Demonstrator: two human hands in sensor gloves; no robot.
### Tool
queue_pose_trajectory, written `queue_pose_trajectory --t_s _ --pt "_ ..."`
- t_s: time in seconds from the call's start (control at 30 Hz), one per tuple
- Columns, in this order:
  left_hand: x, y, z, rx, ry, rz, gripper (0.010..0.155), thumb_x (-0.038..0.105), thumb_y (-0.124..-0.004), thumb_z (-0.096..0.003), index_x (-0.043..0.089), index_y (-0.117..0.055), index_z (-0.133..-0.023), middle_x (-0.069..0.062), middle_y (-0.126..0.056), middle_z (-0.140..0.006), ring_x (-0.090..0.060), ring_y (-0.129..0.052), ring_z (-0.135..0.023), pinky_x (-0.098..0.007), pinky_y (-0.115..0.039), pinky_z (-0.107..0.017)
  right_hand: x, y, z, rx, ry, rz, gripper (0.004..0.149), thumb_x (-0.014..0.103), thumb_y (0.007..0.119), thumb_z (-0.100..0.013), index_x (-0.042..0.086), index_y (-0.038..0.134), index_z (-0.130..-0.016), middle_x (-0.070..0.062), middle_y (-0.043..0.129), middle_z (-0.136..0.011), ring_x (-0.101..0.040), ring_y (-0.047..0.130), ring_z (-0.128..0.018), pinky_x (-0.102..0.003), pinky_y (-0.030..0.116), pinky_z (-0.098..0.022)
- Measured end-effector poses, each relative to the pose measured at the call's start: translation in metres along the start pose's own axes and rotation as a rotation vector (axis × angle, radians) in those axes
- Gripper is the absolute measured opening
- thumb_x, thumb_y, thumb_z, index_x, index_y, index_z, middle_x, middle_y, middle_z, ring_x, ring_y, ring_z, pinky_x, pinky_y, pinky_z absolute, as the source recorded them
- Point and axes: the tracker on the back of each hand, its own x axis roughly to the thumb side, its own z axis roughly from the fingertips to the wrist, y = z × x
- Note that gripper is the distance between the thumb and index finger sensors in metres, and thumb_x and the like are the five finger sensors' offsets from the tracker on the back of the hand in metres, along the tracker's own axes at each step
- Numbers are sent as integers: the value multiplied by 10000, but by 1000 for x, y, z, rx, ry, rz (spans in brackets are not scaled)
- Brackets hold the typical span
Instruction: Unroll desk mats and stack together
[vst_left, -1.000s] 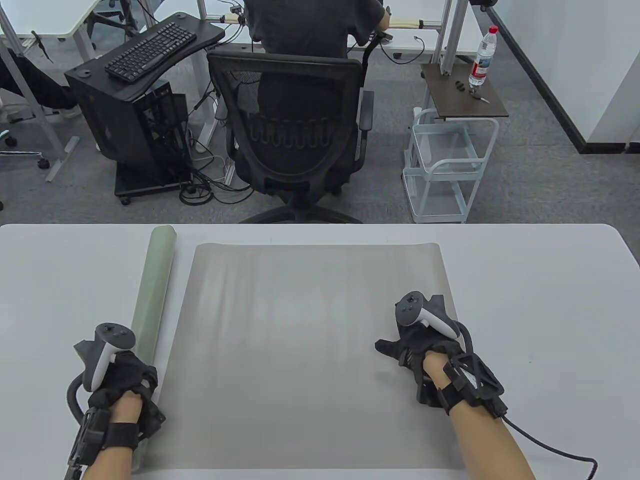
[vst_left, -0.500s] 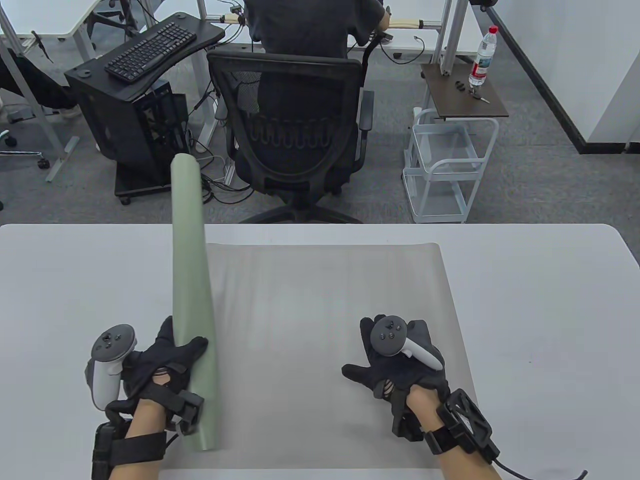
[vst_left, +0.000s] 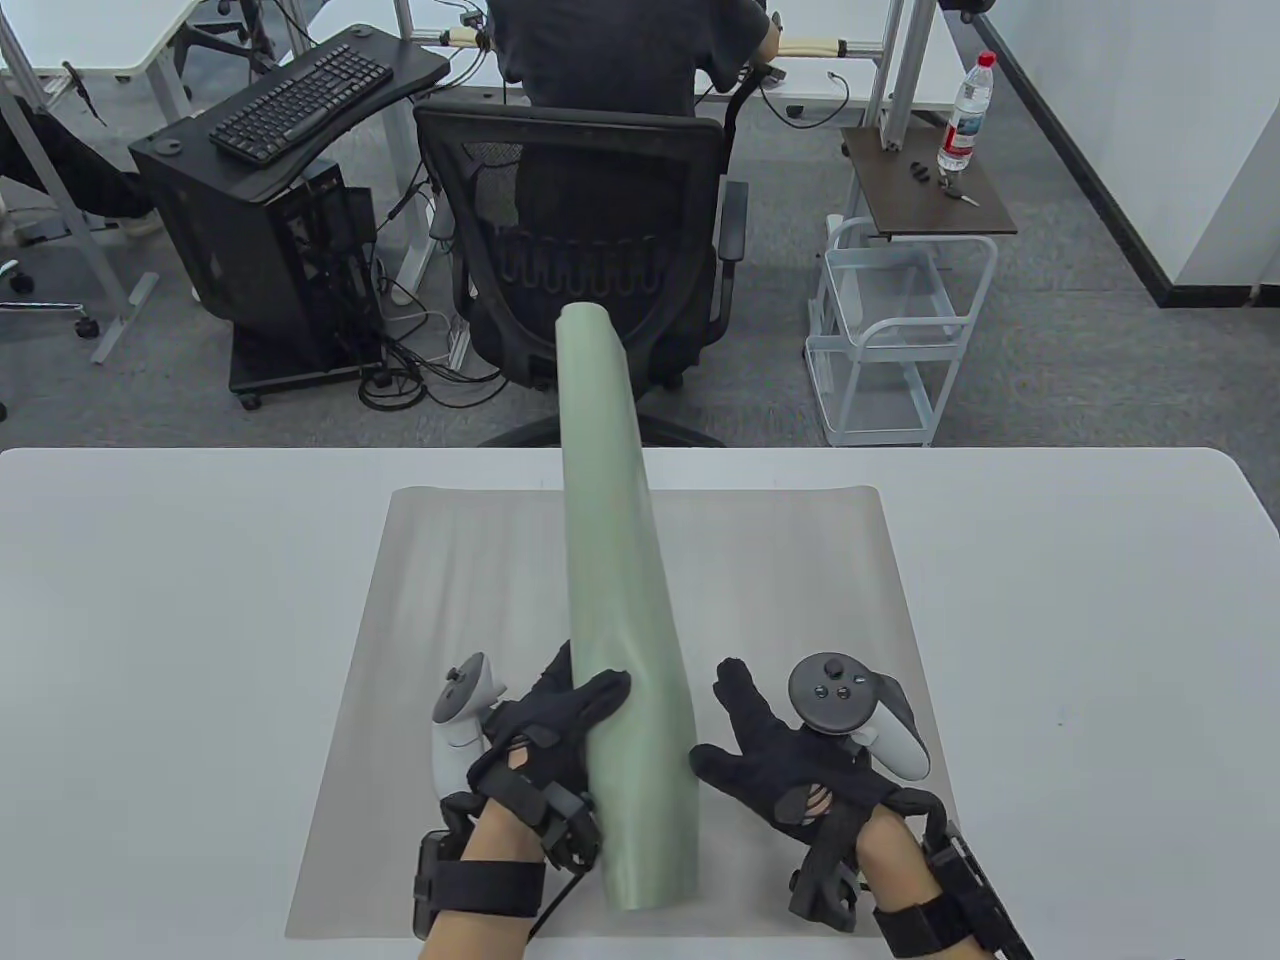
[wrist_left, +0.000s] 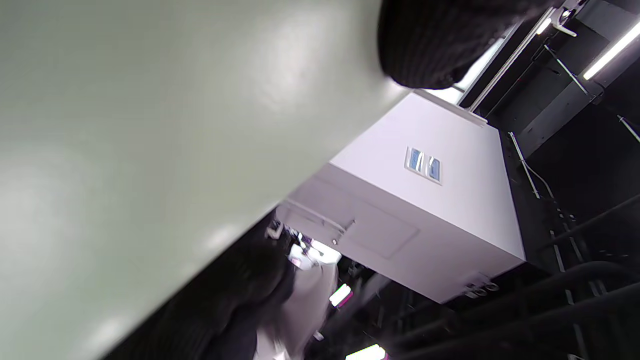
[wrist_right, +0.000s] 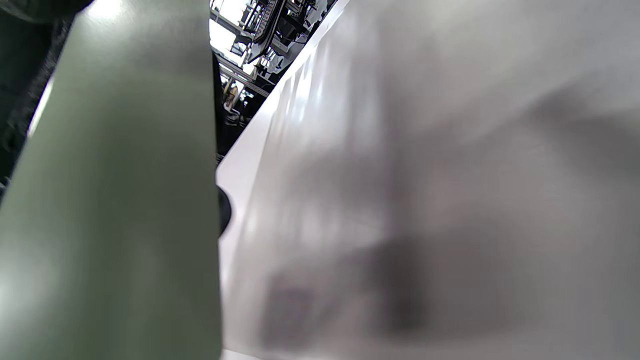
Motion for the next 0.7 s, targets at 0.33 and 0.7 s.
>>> queue_pose_trajectory --t_s 0.33,0.7 --pt "-43 -36 -36 -66 114 -80 824 402 -842 -470 291 -232 -1013 78 -614 -1044 -201 -867 -823 -431 -762 -652 -48 -50 19 -140 80 -493 807 635 684 -502 76 431 -1026 -113 799 -882 -294 961 -609 -443 840 -467" --pt "-57 -31 -37 -43 111 -68 824 406 -842 -469 284 -229 -1006 62 -612 -1034 -201 -848 -845 -459 -747 -666 -38 -48 15 -230 -67 -573 639 604 701 -526 232 481 -995 -40 793 -866 -237 972 -570 -370 884 -425"
